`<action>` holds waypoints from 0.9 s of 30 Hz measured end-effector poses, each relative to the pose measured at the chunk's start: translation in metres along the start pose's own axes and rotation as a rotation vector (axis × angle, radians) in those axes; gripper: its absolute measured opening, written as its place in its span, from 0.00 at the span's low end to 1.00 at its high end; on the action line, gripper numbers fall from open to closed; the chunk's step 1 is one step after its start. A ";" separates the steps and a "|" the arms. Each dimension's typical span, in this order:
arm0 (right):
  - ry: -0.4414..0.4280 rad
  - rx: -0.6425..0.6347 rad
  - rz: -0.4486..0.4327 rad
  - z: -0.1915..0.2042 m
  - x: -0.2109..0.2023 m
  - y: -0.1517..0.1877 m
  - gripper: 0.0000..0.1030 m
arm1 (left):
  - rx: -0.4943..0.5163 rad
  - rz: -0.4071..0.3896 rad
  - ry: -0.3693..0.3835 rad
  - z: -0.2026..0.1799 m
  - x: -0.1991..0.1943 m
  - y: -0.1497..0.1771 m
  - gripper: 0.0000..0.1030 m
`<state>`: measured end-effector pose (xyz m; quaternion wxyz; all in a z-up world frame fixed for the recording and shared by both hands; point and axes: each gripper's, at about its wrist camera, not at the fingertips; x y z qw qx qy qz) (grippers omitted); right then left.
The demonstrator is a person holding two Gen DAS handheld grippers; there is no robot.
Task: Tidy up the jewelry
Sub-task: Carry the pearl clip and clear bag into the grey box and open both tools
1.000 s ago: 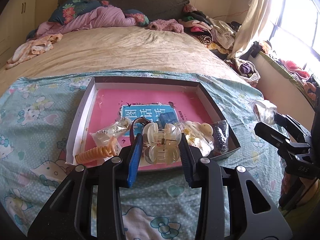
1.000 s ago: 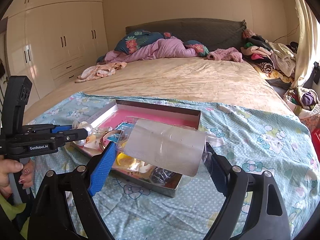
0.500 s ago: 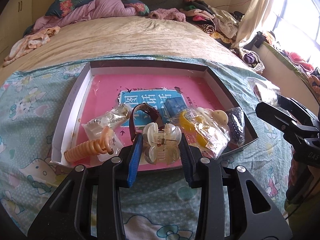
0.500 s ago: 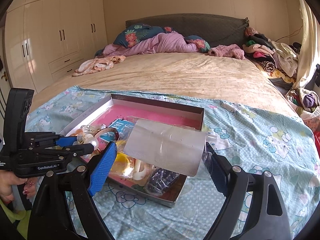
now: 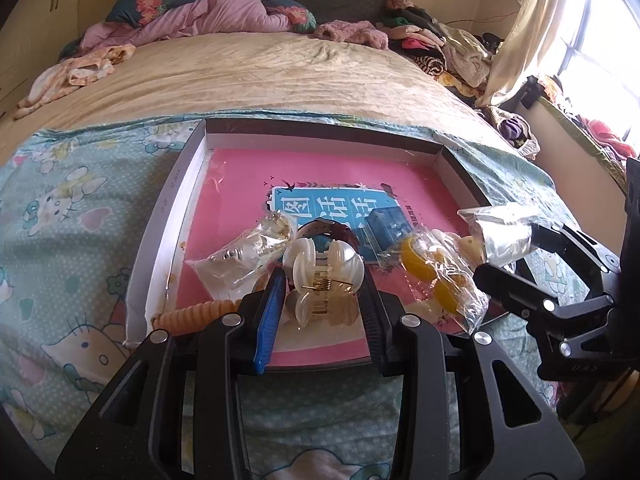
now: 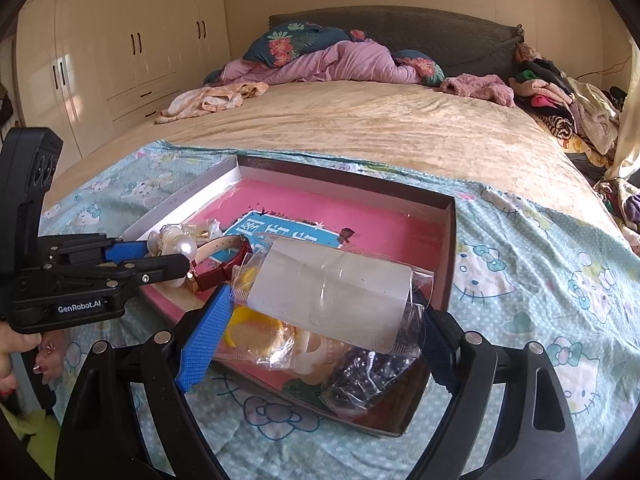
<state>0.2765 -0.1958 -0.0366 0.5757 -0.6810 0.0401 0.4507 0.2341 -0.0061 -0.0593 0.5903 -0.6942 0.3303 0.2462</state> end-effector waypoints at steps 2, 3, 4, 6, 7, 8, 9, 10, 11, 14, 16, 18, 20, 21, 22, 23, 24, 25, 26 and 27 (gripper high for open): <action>-0.008 -0.012 0.011 0.006 0.004 0.000 0.82 | -0.005 0.000 0.007 0.002 0.001 -0.001 0.28; -0.013 -0.018 0.016 0.008 0.007 0.000 0.82 | -0.005 -0.002 0.007 0.002 0.001 -0.002 0.28; -0.016 -0.022 0.019 0.010 0.009 0.001 0.82 | -0.008 -0.005 0.007 0.002 0.001 -0.002 0.28; -0.024 -0.030 0.026 0.014 0.012 0.000 0.82 | -0.015 -0.008 0.012 0.003 0.001 -0.003 0.28; -0.026 -0.035 0.028 0.016 0.013 0.000 0.82 | -0.016 -0.009 0.013 0.003 0.001 -0.003 0.28; -0.029 -0.042 0.032 0.018 0.014 0.000 0.82 | -0.013 -0.007 0.013 0.003 0.001 -0.003 0.28; -0.030 -0.046 0.035 0.020 0.016 0.000 0.82 | -0.013 -0.007 0.014 0.003 0.002 -0.003 0.28; -0.031 -0.047 0.038 0.020 0.018 0.000 0.83 | -0.014 -0.006 0.016 0.003 0.002 -0.003 0.28; -0.027 -0.049 0.036 0.022 0.018 0.000 0.83 | -0.014 -0.006 0.017 0.003 0.002 -0.003 0.28; -0.038 -0.048 0.039 0.024 0.020 -0.001 0.84 | -0.012 -0.006 0.013 0.003 0.002 -0.003 0.28; -0.042 -0.046 0.045 0.025 0.021 0.000 0.84 | -0.016 -0.006 0.016 0.004 0.001 -0.003 0.28; -0.043 -0.052 0.047 0.027 0.020 0.000 0.84 | -0.014 -0.006 0.014 0.003 0.002 -0.003 0.28; -0.039 -0.053 0.046 0.028 0.019 0.000 0.85 | -0.014 -0.006 0.015 0.004 0.002 -0.003 0.28; -0.037 -0.054 0.047 0.028 0.018 0.000 0.85 | -0.014 -0.004 0.014 0.004 0.002 -0.003 0.28; -0.035 -0.054 0.051 0.028 0.018 0.000 0.85 | -0.015 -0.002 0.015 0.004 0.002 -0.003 0.28; -0.031 -0.054 0.052 0.029 0.017 0.000 0.86 | -0.016 -0.001 0.017 0.005 0.003 -0.003 0.28; -0.026 -0.054 0.051 0.028 0.016 0.000 0.87 | -0.016 0.001 0.017 0.005 0.003 -0.003 0.28; -0.022 -0.054 0.050 0.028 0.014 0.001 0.87 | -0.017 0.001 0.017 0.005 0.003 -0.003 0.28; -0.016 -0.053 0.049 0.027 0.012 0.001 0.88 | -0.017 -0.001 0.016 0.005 0.002 -0.003 0.29; -0.010 -0.052 0.046 0.026 0.009 0.002 0.88 | -0.017 -0.002 0.017 0.004 0.002 -0.003 0.30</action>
Point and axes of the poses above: each gripper's, at about its wrist camera, not at the fingertips, and x roughly the way its jaws point, z to its left, y to its underside
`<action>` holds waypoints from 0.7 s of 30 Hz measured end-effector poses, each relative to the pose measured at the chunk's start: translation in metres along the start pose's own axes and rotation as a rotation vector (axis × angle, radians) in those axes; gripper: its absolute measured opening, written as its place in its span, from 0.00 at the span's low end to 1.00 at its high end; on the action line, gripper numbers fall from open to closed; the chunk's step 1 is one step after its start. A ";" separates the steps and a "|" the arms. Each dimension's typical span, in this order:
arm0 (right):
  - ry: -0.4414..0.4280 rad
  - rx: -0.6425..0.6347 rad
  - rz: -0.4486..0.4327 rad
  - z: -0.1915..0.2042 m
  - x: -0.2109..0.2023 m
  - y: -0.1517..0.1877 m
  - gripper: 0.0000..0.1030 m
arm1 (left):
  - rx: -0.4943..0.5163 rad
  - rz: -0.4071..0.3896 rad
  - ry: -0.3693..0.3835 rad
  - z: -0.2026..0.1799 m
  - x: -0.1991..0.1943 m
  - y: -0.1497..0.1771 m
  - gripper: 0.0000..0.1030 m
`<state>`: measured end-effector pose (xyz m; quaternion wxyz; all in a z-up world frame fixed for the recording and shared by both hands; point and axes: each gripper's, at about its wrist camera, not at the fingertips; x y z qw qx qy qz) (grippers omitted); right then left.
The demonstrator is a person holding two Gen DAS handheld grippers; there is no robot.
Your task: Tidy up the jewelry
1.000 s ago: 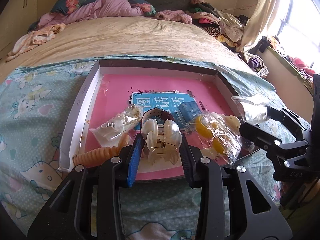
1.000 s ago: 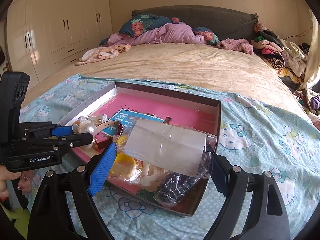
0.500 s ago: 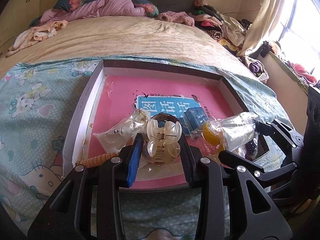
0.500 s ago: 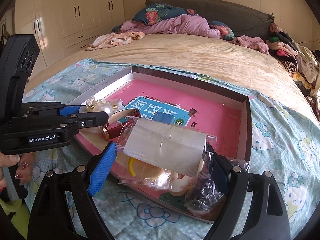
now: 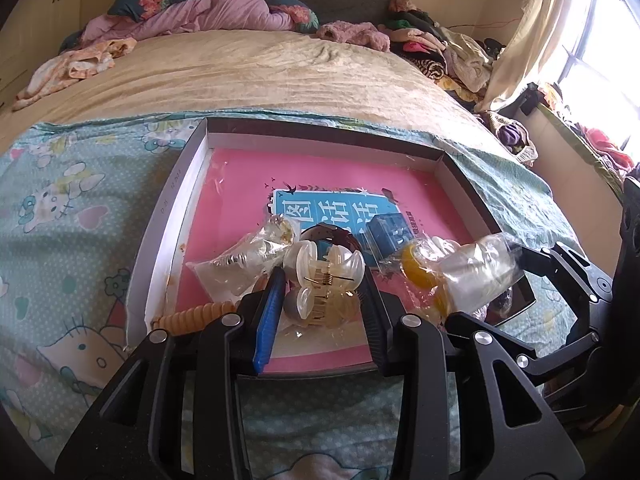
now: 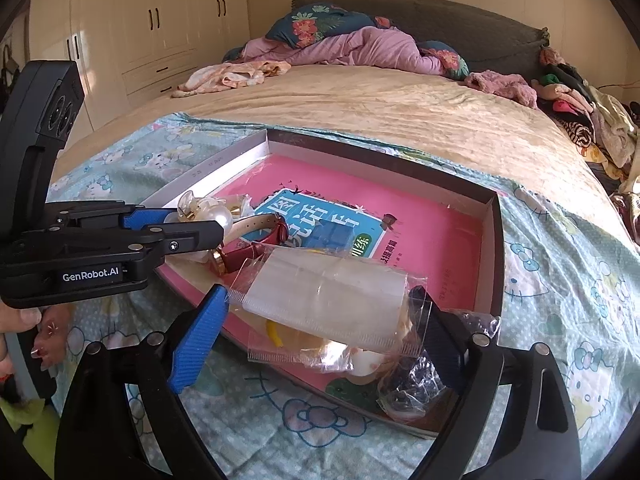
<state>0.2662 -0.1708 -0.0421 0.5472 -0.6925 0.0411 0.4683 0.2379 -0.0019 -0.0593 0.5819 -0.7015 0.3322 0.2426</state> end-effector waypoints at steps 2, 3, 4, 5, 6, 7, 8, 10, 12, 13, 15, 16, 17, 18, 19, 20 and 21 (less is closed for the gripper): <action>0.013 0.003 -0.008 -0.002 -0.006 0.002 0.91 | -0.002 -0.003 0.005 -0.001 -0.001 -0.001 0.38; 0.020 0.005 -0.014 -0.003 -0.009 0.003 0.92 | -0.001 -0.003 0.009 -0.003 -0.002 -0.002 0.40; 0.024 0.006 -0.017 -0.005 -0.012 0.004 0.94 | 0.001 -0.003 0.009 -0.004 -0.003 -0.002 0.43; 0.029 0.007 -0.018 -0.006 -0.014 0.004 0.94 | 0.005 -0.003 0.007 -0.005 -0.004 -0.002 0.46; 0.037 0.009 -0.019 -0.007 -0.017 0.005 0.94 | 0.009 -0.004 0.006 -0.007 -0.005 -0.001 0.47; 0.042 0.011 -0.021 -0.009 -0.020 0.005 0.94 | 0.012 -0.005 0.005 -0.009 -0.006 -0.001 0.50; 0.047 0.016 -0.026 -0.010 -0.024 0.006 0.94 | 0.013 -0.007 0.004 -0.010 -0.008 -0.001 0.52; 0.054 0.028 -0.039 -0.014 -0.033 0.007 0.94 | 0.015 -0.016 -0.003 -0.012 -0.013 -0.002 0.57; 0.065 0.037 -0.055 -0.016 -0.042 0.008 0.95 | 0.016 -0.027 -0.008 -0.013 -0.019 -0.003 0.61; 0.070 0.040 -0.062 -0.017 -0.047 0.009 0.95 | 0.015 -0.034 -0.007 -0.014 -0.023 -0.003 0.61; 0.080 0.046 -0.077 -0.018 -0.057 0.011 0.95 | 0.014 -0.049 -0.009 -0.015 -0.032 -0.005 0.64; 0.084 0.049 -0.085 -0.018 -0.062 0.010 0.95 | 0.015 -0.057 -0.010 -0.016 -0.037 -0.005 0.67; 0.088 0.052 -0.095 -0.018 -0.067 0.011 0.95 | 0.016 -0.068 -0.012 -0.017 -0.043 -0.006 0.71; 0.090 0.055 -0.107 -0.018 -0.073 0.012 0.95 | 0.015 -0.077 -0.016 -0.018 -0.048 -0.006 0.74; 0.092 0.057 -0.116 -0.018 -0.078 0.012 0.96 | 0.016 -0.087 -0.019 -0.020 -0.054 -0.005 0.78; 0.095 0.059 -0.125 -0.018 -0.084 0.012 0.96 | 0.017 -0.097 -0.021 -0.020 -0.060 -0.005 0.81; 0.096 0.062 -0.134 -0.017 -0.091 0.013 0.96 | 0.018 -0.104 -0.024 -0.021 -0.066 -0.004 0.82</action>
Point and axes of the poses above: each gripper's, at about its wrist camera, not at the fingertips, and x roughly the way its jaws point, z to its left, y to its underside
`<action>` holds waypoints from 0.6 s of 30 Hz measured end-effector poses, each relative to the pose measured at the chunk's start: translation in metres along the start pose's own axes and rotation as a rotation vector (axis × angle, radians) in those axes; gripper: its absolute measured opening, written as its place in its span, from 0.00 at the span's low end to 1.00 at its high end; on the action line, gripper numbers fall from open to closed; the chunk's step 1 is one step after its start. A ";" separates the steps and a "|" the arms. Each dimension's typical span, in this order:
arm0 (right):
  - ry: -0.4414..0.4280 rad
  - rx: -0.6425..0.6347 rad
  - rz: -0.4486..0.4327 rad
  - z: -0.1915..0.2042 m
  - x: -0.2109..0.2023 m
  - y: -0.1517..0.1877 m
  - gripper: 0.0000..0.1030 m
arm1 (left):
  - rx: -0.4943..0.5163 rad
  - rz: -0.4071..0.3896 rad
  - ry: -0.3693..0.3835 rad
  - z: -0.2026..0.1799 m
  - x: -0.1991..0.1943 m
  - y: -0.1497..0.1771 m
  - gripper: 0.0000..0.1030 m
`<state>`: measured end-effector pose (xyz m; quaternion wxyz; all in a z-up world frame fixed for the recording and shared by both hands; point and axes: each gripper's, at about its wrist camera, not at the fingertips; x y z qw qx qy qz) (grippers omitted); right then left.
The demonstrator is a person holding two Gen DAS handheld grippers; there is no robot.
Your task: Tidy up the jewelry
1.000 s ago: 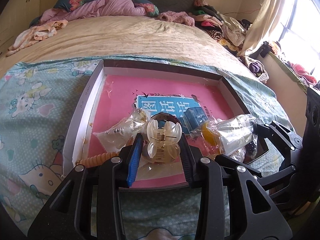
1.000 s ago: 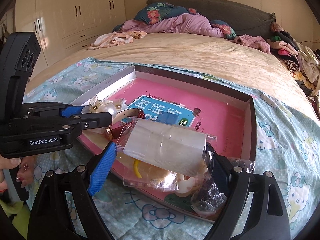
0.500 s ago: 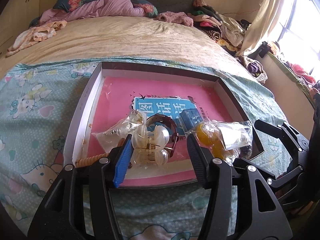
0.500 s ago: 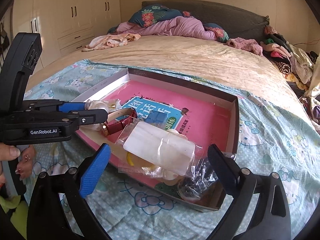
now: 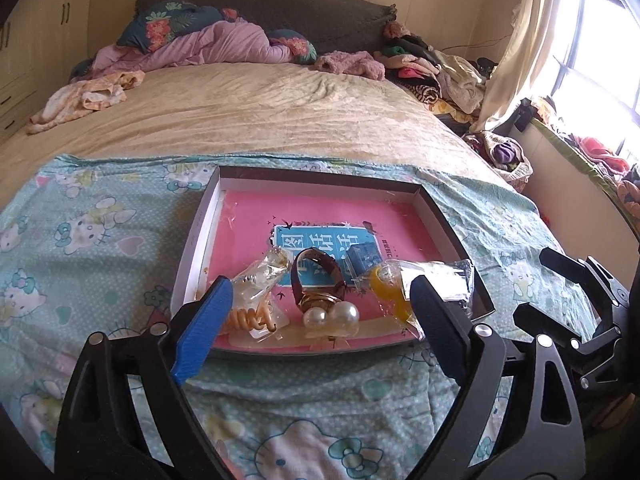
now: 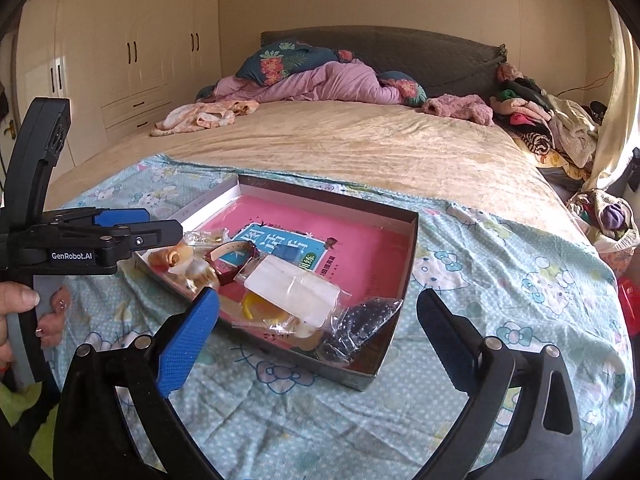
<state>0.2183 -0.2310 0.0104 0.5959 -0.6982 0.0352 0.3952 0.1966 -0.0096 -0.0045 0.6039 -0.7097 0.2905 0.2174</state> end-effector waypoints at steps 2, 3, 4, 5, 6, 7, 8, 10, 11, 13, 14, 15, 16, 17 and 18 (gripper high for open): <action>-0.002 0.003 -0.016 0.002 -0.011 0.001 0.96 | 0.010 -0.015 -0.009 -0.003 -0.013 0.004 0.88; -0.001 0.004 -0.025 0.004 -0.018 0.002 0.96 | 0.016 -0.024 -0.018 -0.004 -0.019 0.007 0.90; -0.001 0.005 -0.032 0.005 -0.023 0.004 0.96 | 0.025 -0.032 -0.025 -0.006 -0.026 0.011 0.91; -0.003 0.007 -0.037 0.007 -0.028 0.005 0.96 | 0.032 -0.034 -0.028 -0.007 -0.031 0.014 0.91; -0.005 0.009 -0.041 0.009 -0.033 0.008 0.96 | 0.040 -0.037 -0.029 -0.009 -0.037 0.018 0.91; -0.008 0.010 -0.042 0.011 -0.037 0.011 0.96 | 0.046 -0.041 -0.034 -0.010 -0.042 0.023 0.91; -0.008 0.009 -0.044 0.013 -0.040 0.013 0.96 | 0.048 -0.043 -0.042 -0.011 -0.046 0.027 0.91; -0.010 0.010 -0.047 0.017 -0.047 0.020 0.96 | 0.050 -0.050 -0.042 -0.012 -0.055 0.035 0.91; -0.009 0.010 -0.050 0.018 -0.050 0.022 0.96 | 0.051 -0.052 -0.041 -0.011 -0.058 0.039 0.91; -0.004 0.016 -0.051 0.021 -0.055 0.028 0.96 | 0.060 -0.056 -0.046 -0.013 -0.064 0.047 0.91; -0.006 0.023 -0.052 0.021 -0.057 0.030 0.96 | 0.062 -0.061 -0.051 -0.014 -0.068 0.052 0.91; -0.008 0.032 -0.049 0.022 -0.060 0.034 0.96 | 0.064 -0.065 -0.053 -0.015 -0.071 0.055 0.91; -0.013 0.037 -0.041 0.024 -0.062 0.037 0.96 | 0.061 -0.068 -0.055 -0.016 -0.073 0.058 0.91; -0.017 0.042 -0.035 0.025 -0.063 0.039 0.96 | 0.059 -0.070 -0.054 -0.016 -0.076 0.060 0.91; -0.018 0.053 -0.030 0.026 -0.066 0.042 0.96 | 0.059 -0.075 -0.049 -0.017 -0.078 0.064 0.91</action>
Point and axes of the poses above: each gripper's, at about its wrist camera, not at the fingertips, and x roughly the way its jaws point, z to its left, y to its underside
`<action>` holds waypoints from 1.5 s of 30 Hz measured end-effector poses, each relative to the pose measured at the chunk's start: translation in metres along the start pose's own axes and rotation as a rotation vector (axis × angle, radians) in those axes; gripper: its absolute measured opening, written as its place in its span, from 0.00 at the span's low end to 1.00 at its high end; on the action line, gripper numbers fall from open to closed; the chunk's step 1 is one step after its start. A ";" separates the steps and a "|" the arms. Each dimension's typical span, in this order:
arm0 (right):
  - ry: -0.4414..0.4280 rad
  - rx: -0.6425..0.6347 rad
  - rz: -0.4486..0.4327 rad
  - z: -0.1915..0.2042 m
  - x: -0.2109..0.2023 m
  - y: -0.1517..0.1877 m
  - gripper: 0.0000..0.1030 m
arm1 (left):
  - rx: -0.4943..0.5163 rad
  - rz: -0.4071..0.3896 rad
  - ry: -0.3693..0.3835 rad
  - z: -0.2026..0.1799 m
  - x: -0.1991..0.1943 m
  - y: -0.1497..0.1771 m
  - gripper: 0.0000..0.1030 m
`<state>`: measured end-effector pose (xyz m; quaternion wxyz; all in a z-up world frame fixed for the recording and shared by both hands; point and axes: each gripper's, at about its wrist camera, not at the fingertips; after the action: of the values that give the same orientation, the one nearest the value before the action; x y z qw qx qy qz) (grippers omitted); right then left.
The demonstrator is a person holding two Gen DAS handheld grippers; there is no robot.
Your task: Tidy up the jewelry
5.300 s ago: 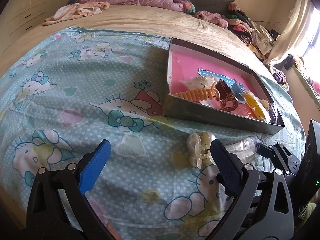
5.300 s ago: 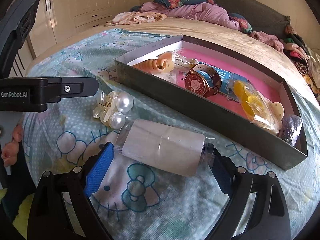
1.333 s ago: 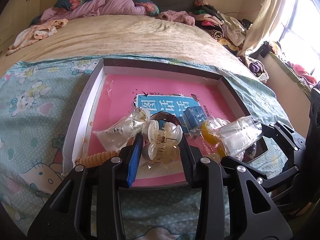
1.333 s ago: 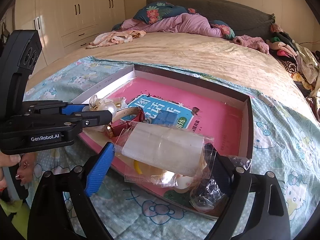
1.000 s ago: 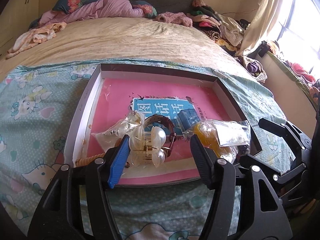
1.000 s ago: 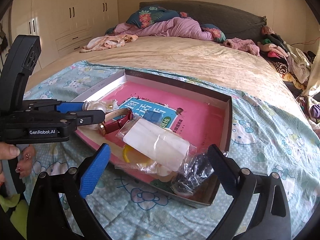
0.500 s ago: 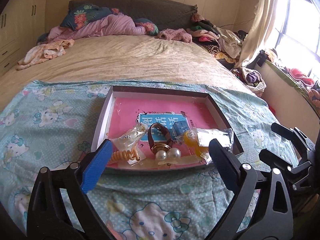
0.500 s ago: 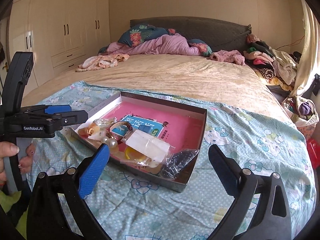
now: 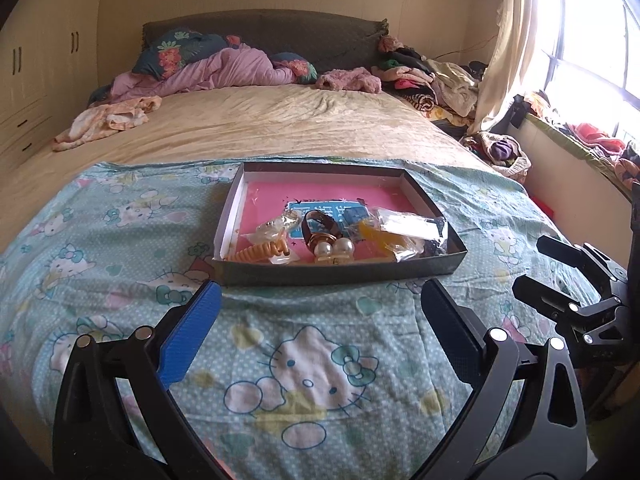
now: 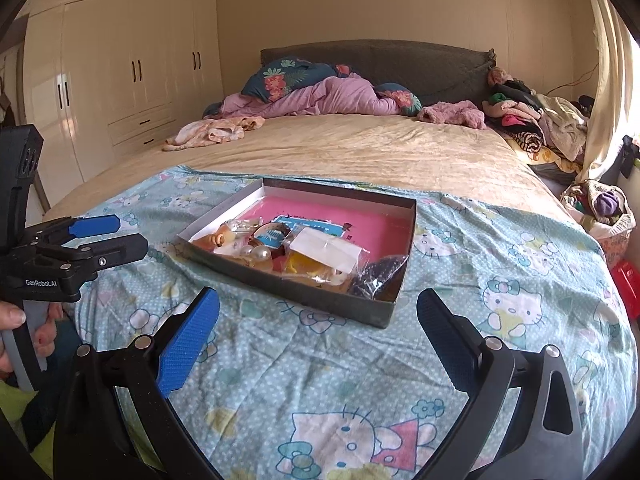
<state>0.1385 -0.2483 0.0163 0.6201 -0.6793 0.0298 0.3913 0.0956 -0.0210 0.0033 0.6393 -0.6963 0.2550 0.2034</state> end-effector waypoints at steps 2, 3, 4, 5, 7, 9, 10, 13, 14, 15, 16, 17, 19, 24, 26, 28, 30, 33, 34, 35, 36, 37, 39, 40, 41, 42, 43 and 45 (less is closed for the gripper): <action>-0.014 0.019 0.011 0.003 -0.004 0.005 0.96 | -0.002 0.001 -0.002 -0.001 -0.003 0.005 0.91; -0.015 0.026 0.014 0.005 -0.005 0.008 0.96 | -0.005 0.005 0.002 -0.002 -0.005 0.008 0.91; -0.013 0.029 0.019 0.007 -0.006 0.010 0.96 | -0.010 0.007 0.006 -0.002 -0.006 0.010 0.91; -0.013 0.029 0.023 0.008 -0.007 0.013 0.96 | -0.015 0.007 0.010 -0.002 -0.008 0.013 0.91; -0.016 0.027 0.029 0.014 -0.009 0.018 0.96 | -0.020 0.003 0.010 -0.003 -0.012 0.016 0.91; -0.017 0.027 0.034 0.018 -0.011 0.021 0.96 | -0.024 -0.003 0.014 -0.004 -0.015 0.019 0.91; -0.021 0.029 0.035 0.019 -0.012 0.023 0.96 | -0.024 -0.002 0.016 -0.004 -0.016 0.020 0.91; -0.033 0.022 0.044 0.024 -0.013 0.025 0.96 | -0.032 -0.001 0.012 -0.002 -0.018 0.021 0.91; -0.032 0.017 0.045 0.025 -0.013 0.025 0.96 | -0.036 0.000 0.012 -0.002 -0.018 0.021 0.91; -0.034 0.017 0.046 0.026 -0.014 0.024 0.96 | -0.037 -0.001 0.011 -0.001 -0.019 0.021 0.91; -0.037 0.019 0.048 0.026 -0.014 0.024 0.96 | -0.036 -0.001 0.010 -0.001 -0.020 0.021 0.91; -0.038 0.020 0.047 0.026 -0.014 0.024 0.96 | -0.034 0.001 0.008 -0.001 -0.021 0.021 0.91; -0.039 0.017 0.047 0.028 -0.015 0.023 0.96 | -0.037 0.004 0.001 0.000 -0.021 0.021 0.91; -0.043 0.014 0.052 0.029 -0.015 0.024 0.96 | -0.041 0.006 -0.004 0.001 -0.023 0.022 0.91; -0.045 0.015 0.054 0.030 -0.015 0.024 0.96 | -0.042 0.009 0.001 0.001 -0.024 0.023 0.91; -0.046 0.014 0.054 0.030 -0.015 0.024 0.96 | -0.042 0.008 0.002 0.001 -0.025 0.022 0.91; -0.045 0.015 0.053 0.030 -0.016 0.025 0.96 | -0.040 0.013 0.002 0.001 -0.024 0.022 0.91; -0.044 0.015 0.052 0.030 -0.015 0.024 0.96 | -0.039 0.015 -0.004 0.001 -0.024 0.022 0.91; -0.043 0.015 0.051 0.030 -0.016 0.024 0.96 | -0.038 0.016 -0.005 0.001 -0.025 0.022 0.91; -0.043 0.016 0.049 0.030 -0.016 0.024 0.96 | -0.037 0.014 -0.004 0.001 -0.025 0.022 0.91; -0.042 0.017 0.048 0.030 -0.017 0.024 0.96 | -0.037 0.014 -0.004 0.001 -0.025 0.022 0.91; -0.042 0.018 0.048 0.030 -0.017 0.023 0.96 | -0.038 0.014 -0.003 0.001 -0.026 0.022 0.91; -0.042 0.017 0.047 0.030 -0.017 0.024 0.96 | -0.040 0.019 -0.008 0.001 -0.025 0.022 0.91; -0.042 0.017 0.048 0.030 -0.017 0.024 0.96 | -0.040 0.018 -0.008 0.000 -0.026 0.022 0.91; -0.043 0.017 0.049 0.030 -0.017 0.024 0.96 | -0.041 0.017 -0.010 0.000 -0.026 0.022 0.91; -0.044 0.017 0.049 0.031 -0.017 0.024 0.96 | -0.042 0.017 -0.009 0.000 -0.026 0.022 0.91; -0.044 0.017 0.047 0.031 -0.018 0.023 0.96 | -0.041 0.018 -0.008 0.001 -0.026 0.022 0.91; -0.044 0.016 0.045 0.031 -0.019 0.022 0.96 | -0.041 0.018 -0.011 0.000 -0.027 0.022 0.91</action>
<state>0.0981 -0.2349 0.0111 0.6170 -0.6646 0.0346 0.4200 0.0609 -0.0192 0.0022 0.6243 -0.7059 0.2535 0.2183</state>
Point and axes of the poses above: each gripper's, at about its wrist camera, not at the fingertips, and x roughly the way its jaws point, z to its left, y to its underside
